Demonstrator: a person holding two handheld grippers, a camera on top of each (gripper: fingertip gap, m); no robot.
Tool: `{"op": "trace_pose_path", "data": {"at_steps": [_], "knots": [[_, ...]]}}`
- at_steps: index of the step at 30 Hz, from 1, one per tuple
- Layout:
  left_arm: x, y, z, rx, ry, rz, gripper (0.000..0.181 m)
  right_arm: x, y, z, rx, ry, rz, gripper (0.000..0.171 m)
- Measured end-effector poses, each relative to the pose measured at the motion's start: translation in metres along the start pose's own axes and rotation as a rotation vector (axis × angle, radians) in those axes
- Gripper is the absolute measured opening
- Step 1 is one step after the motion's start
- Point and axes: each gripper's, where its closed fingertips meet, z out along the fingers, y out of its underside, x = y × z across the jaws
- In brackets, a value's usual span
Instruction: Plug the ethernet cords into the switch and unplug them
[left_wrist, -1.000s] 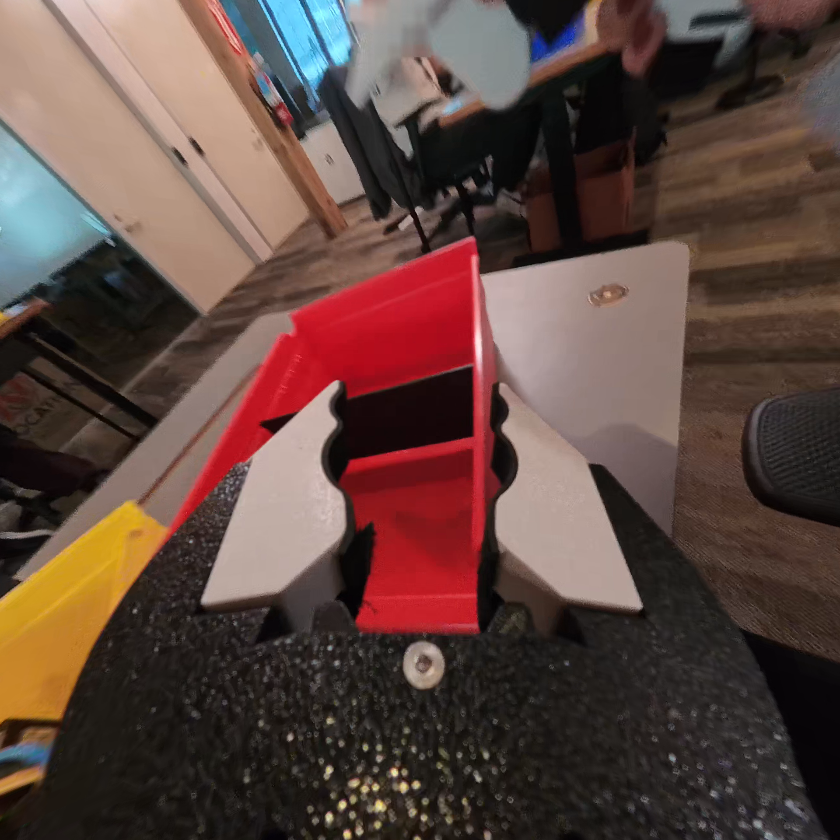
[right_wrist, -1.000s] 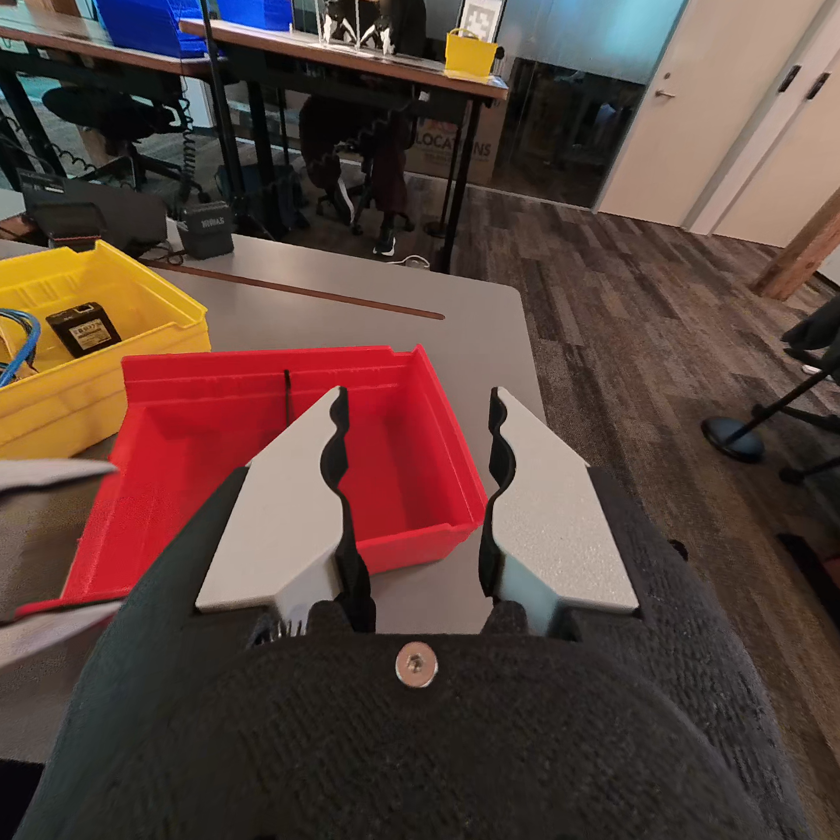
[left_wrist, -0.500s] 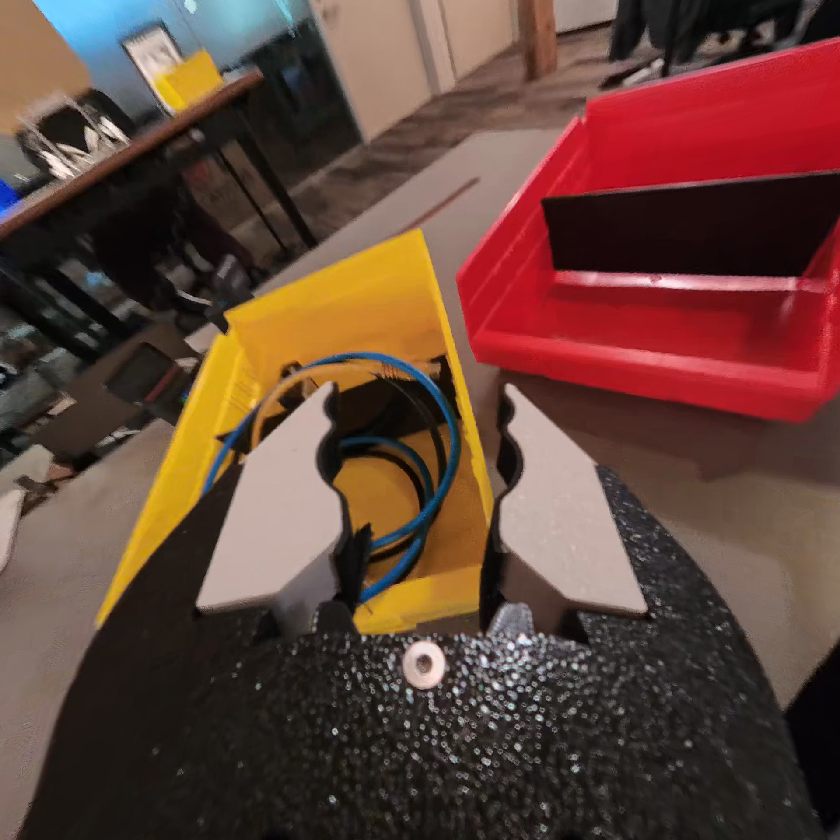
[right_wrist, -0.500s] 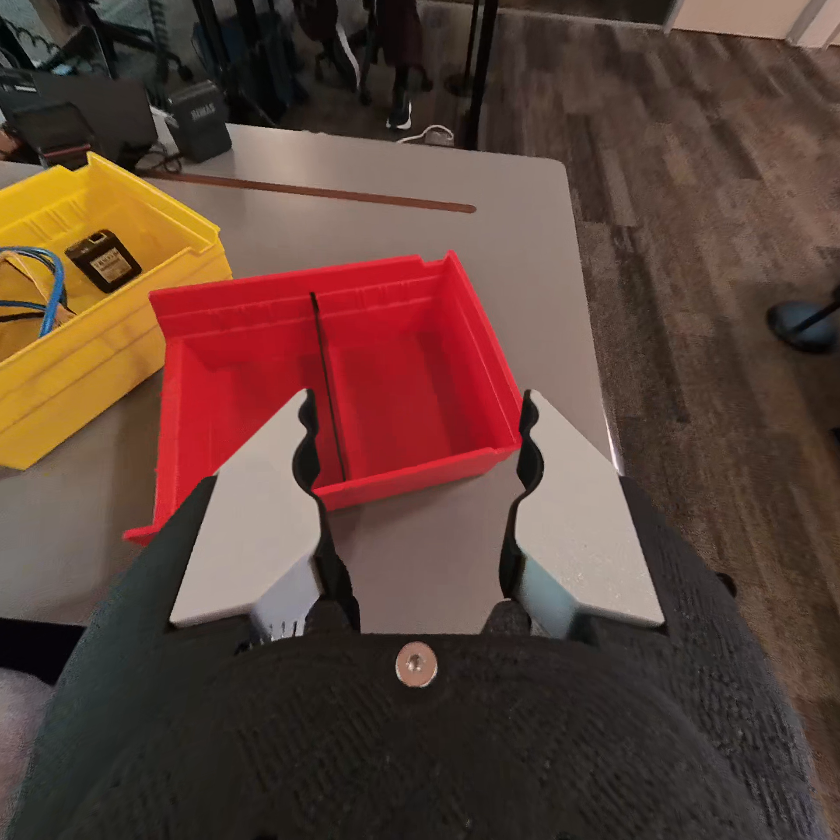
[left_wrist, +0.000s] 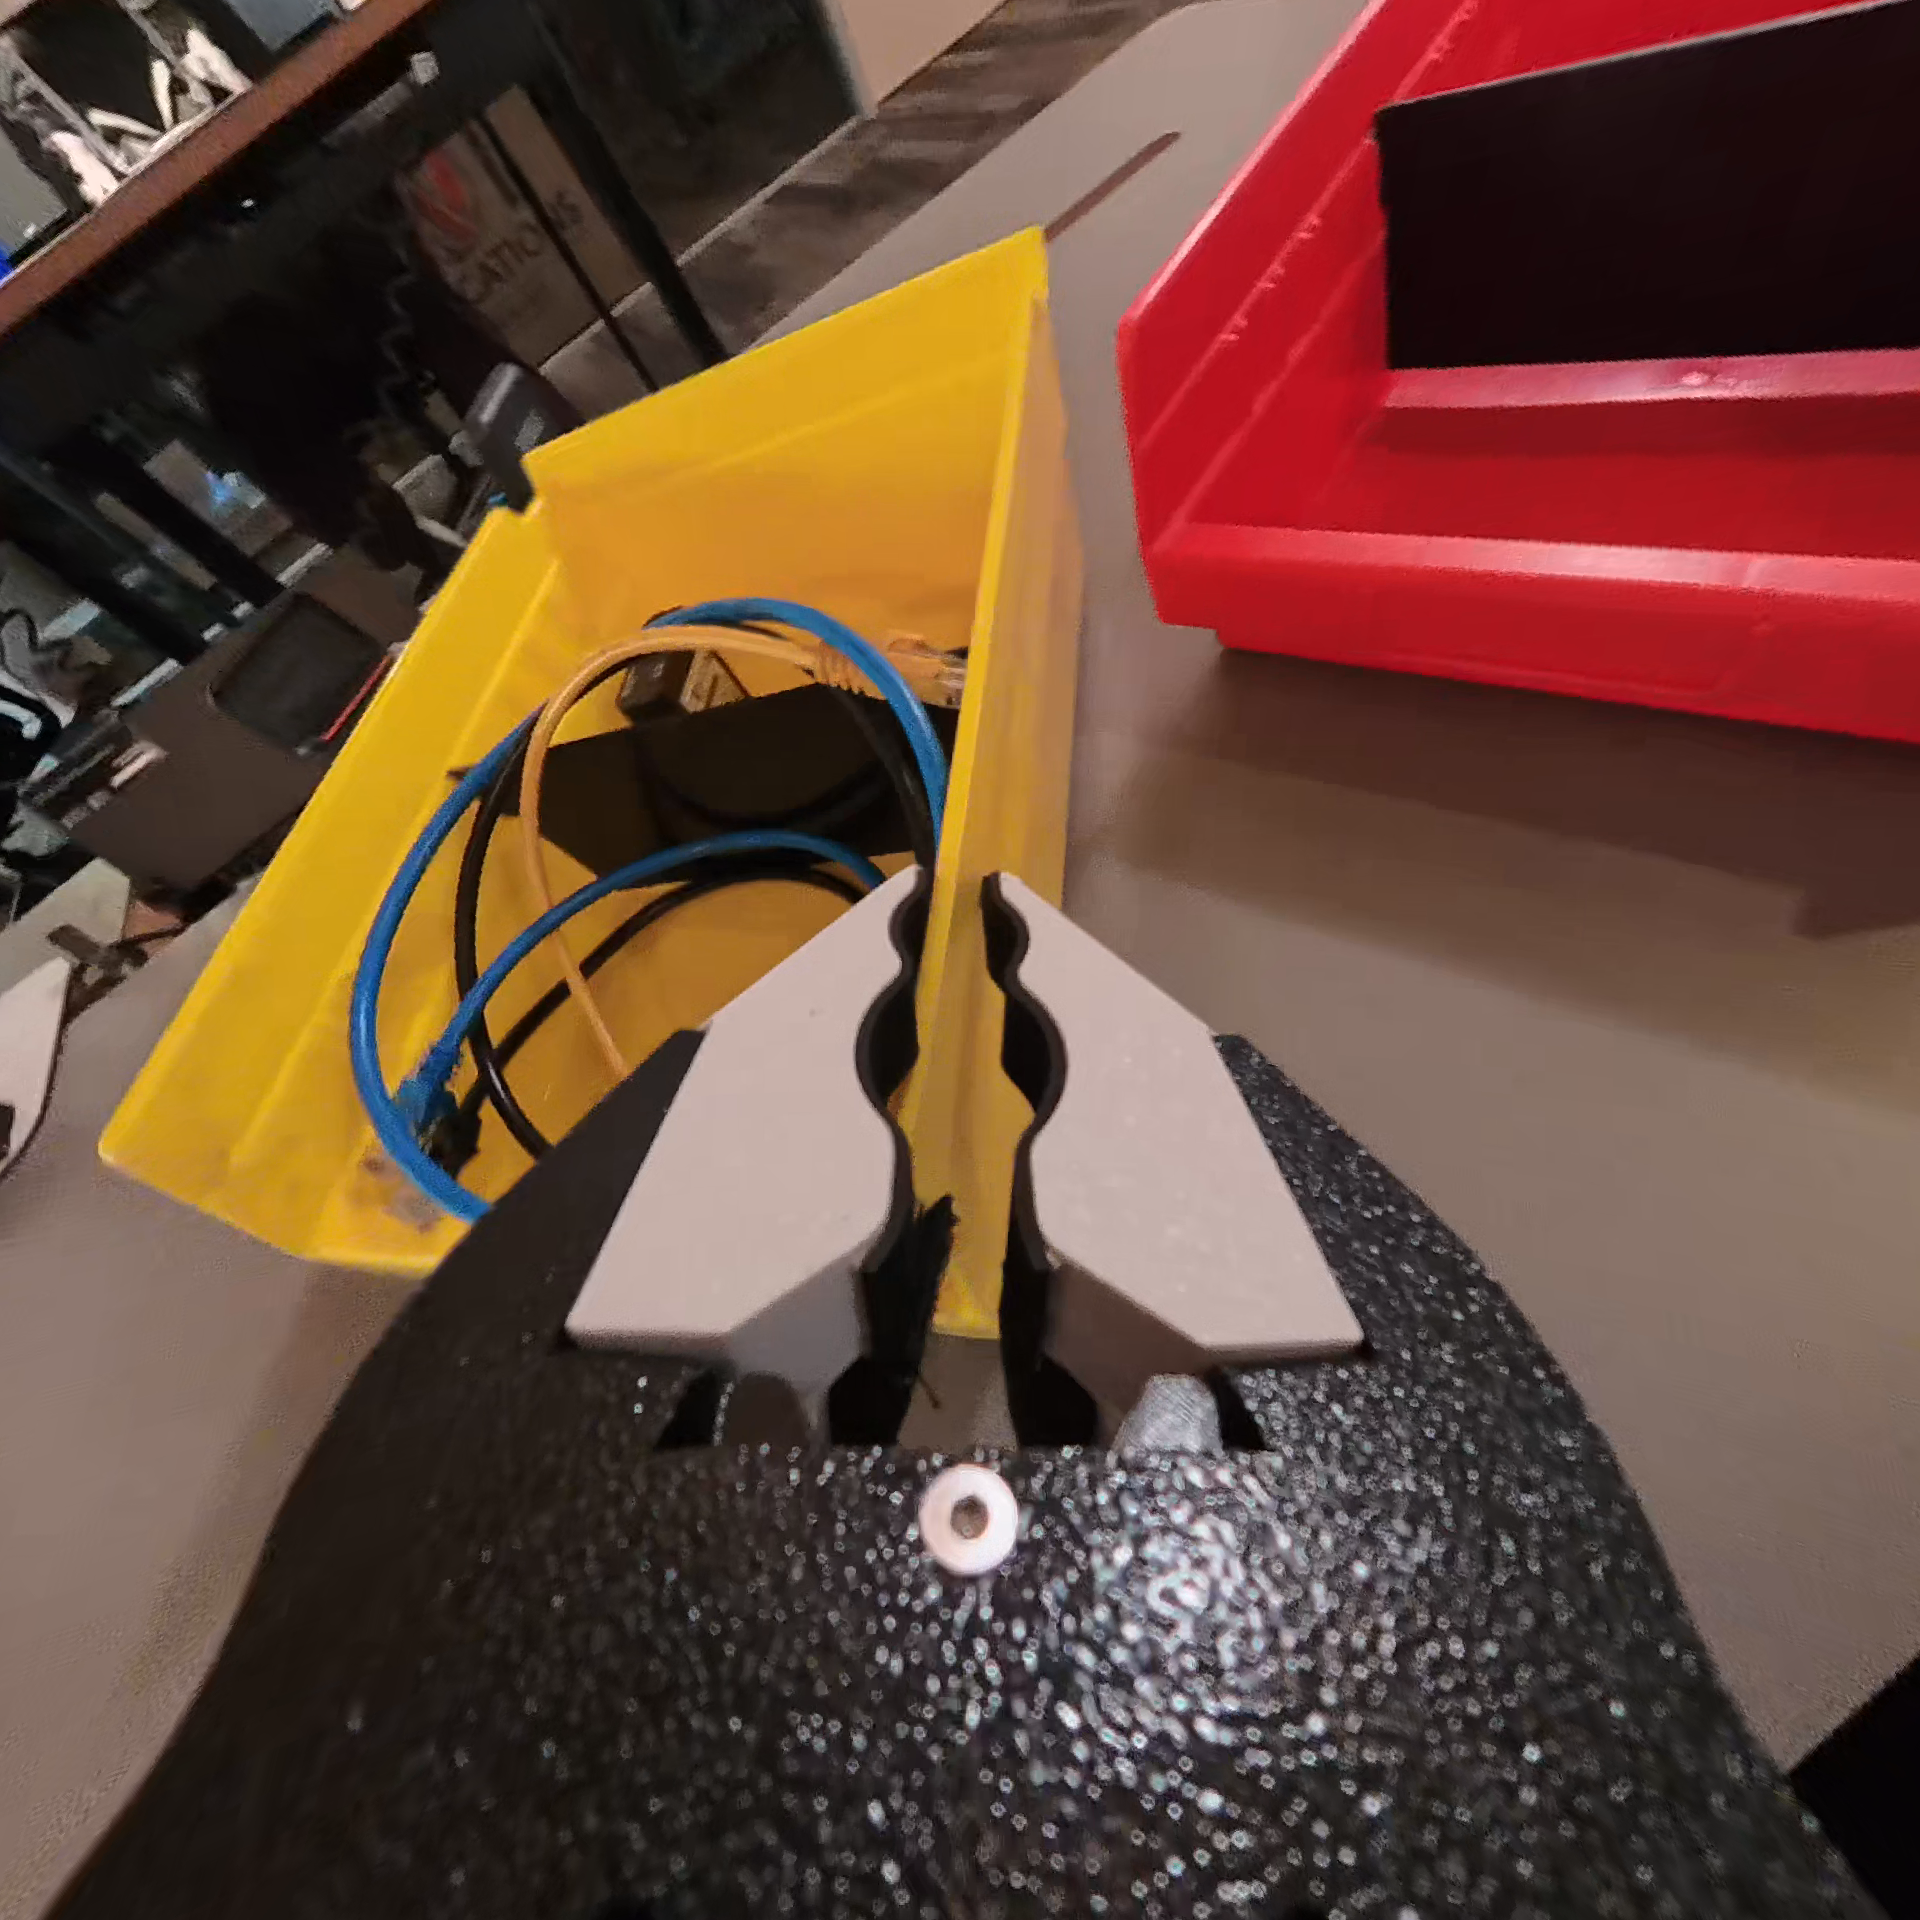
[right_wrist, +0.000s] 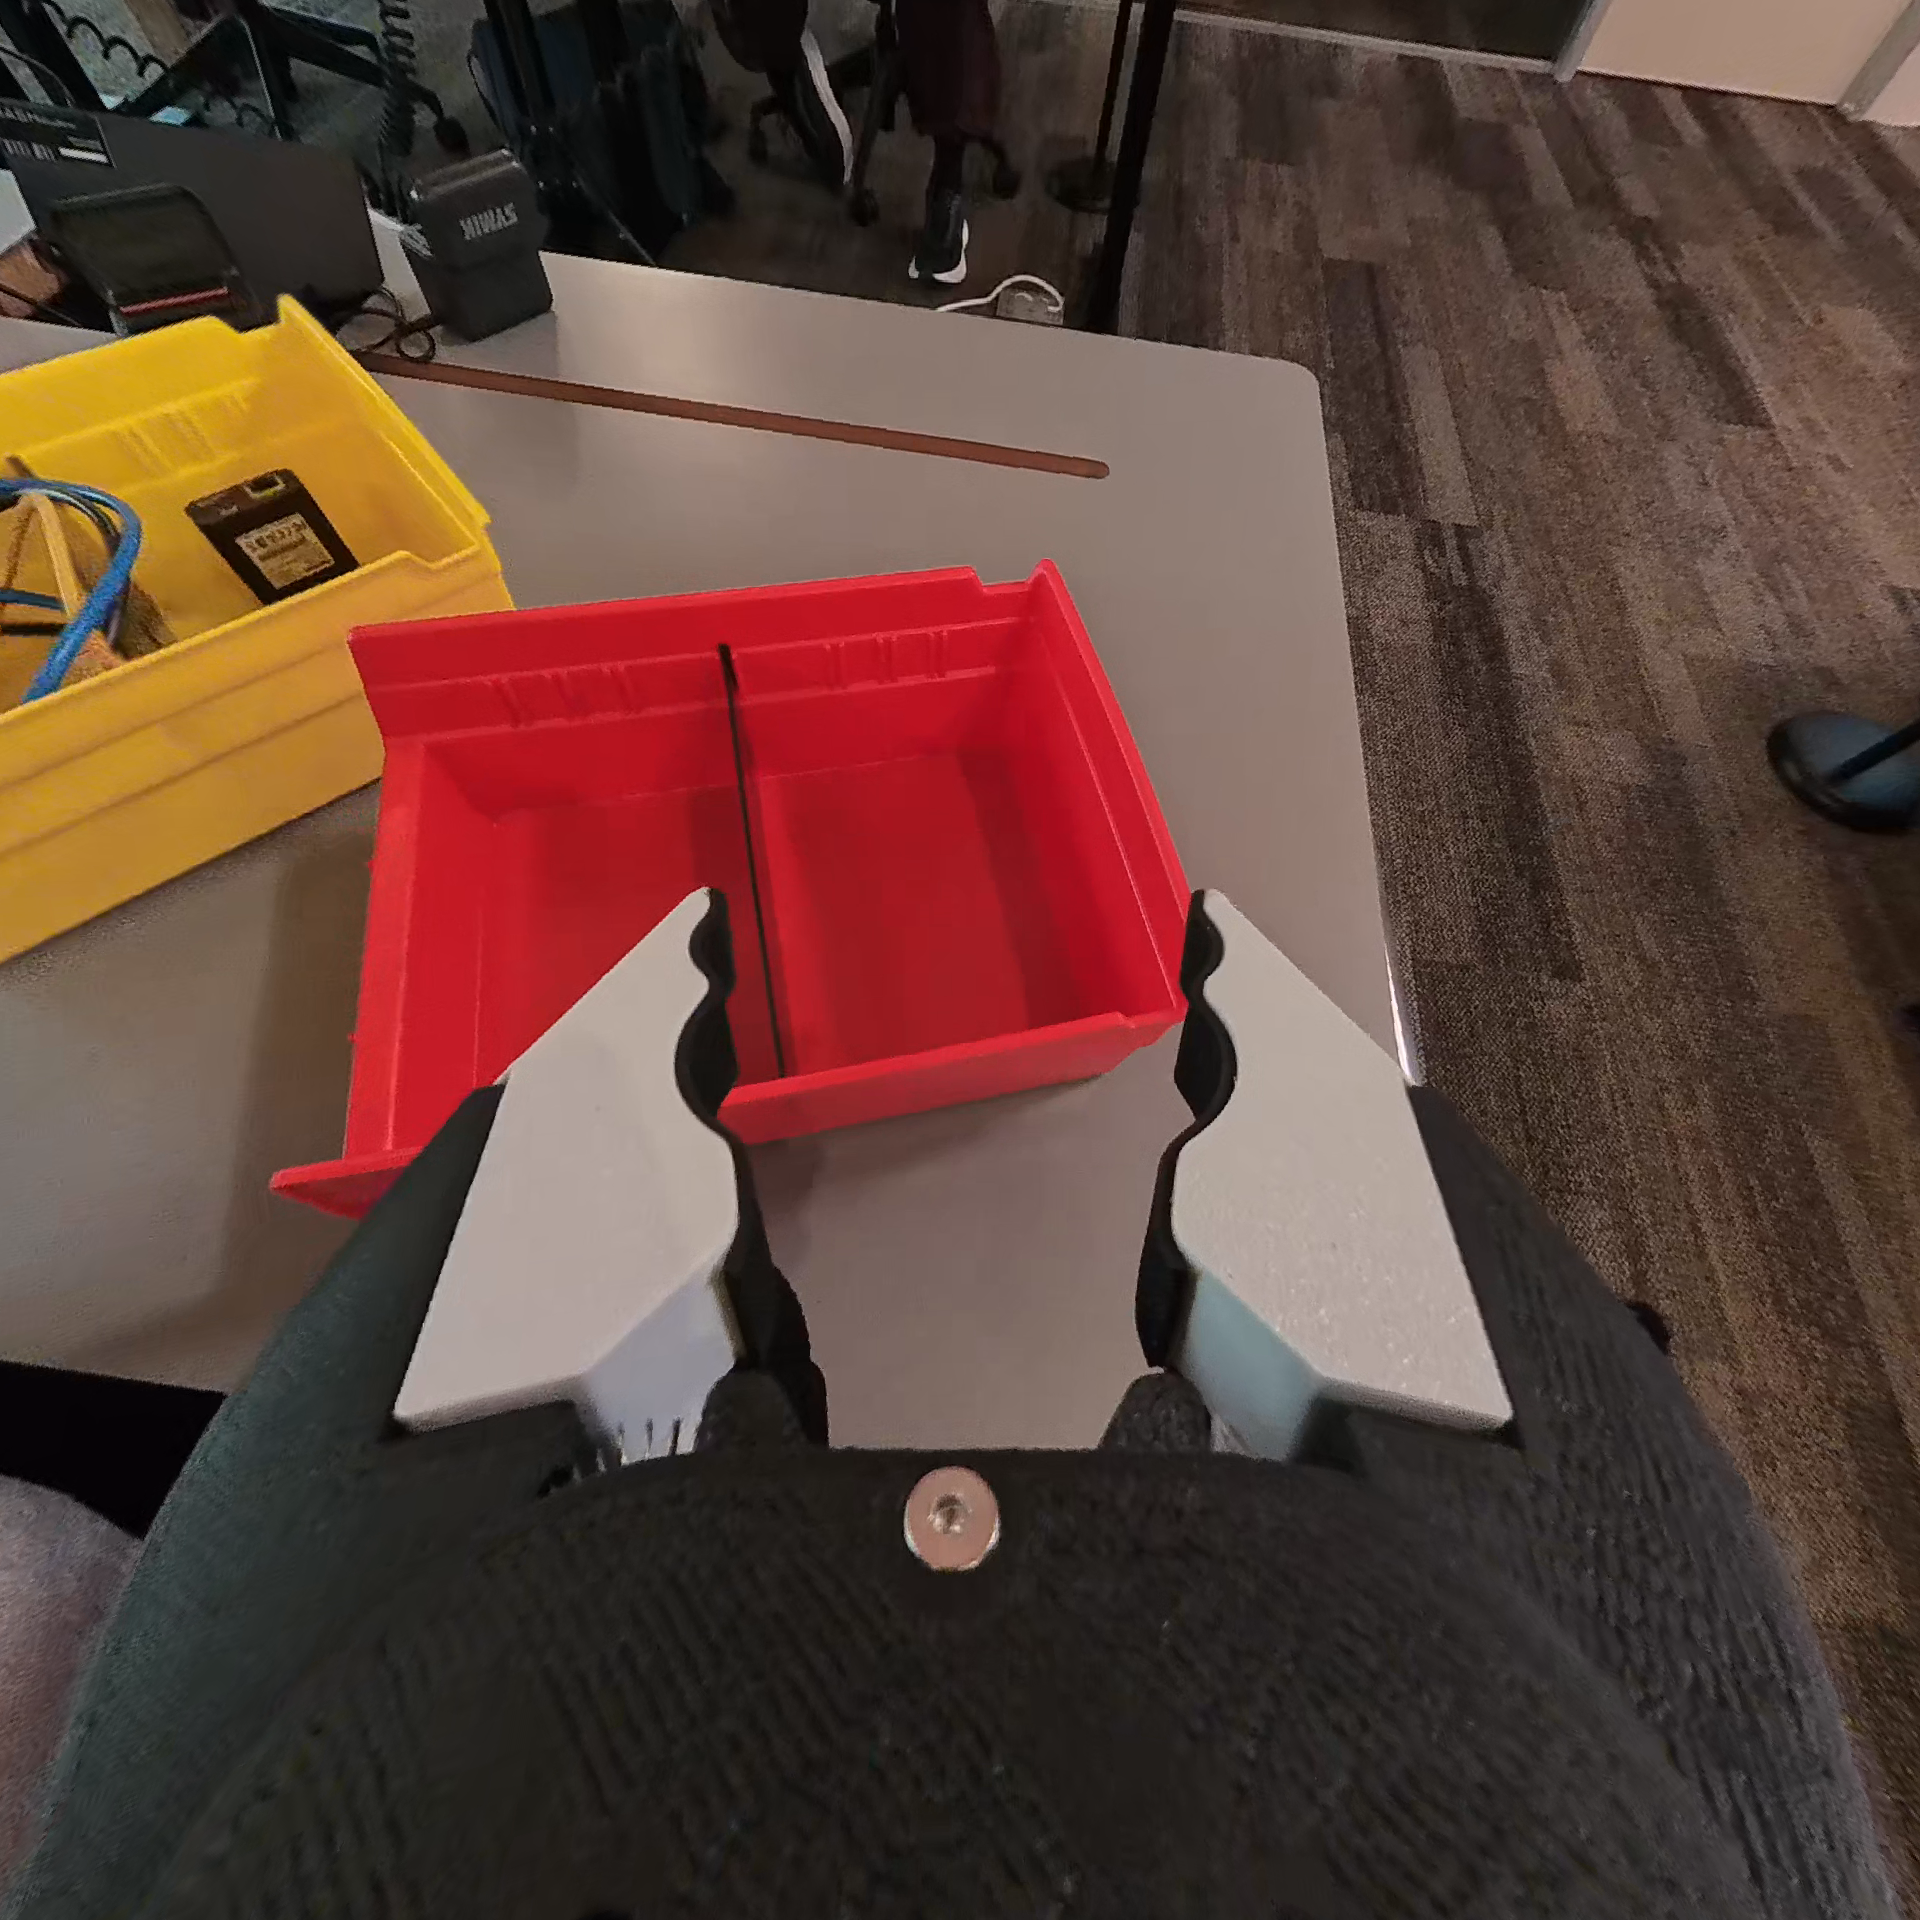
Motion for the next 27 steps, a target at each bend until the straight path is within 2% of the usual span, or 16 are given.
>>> {"op": "trace_pose_path", "data": {"at_steps": [1, 10, 27], "knots": [[-0.005, 0.003, -0.002, 0.007, -0.01, -0.021, 0.007, 0.0, 0.001, 0.001, -0.003, -0.004, 0.0, 0.085], [-0.044, 0.027, -0.016, 0.008, -0.129, -0.142, 0.005, -0.001, 0.003, 0.002, -0.009, -0.017, -0.004, 0.083], [-0.145, 0.102, -0.085, -0.083, -0.466, -0.289, 0.003, -0.004, 0.004, 0.003, -0.021, -0.03, -0.015, 0.08]]}}
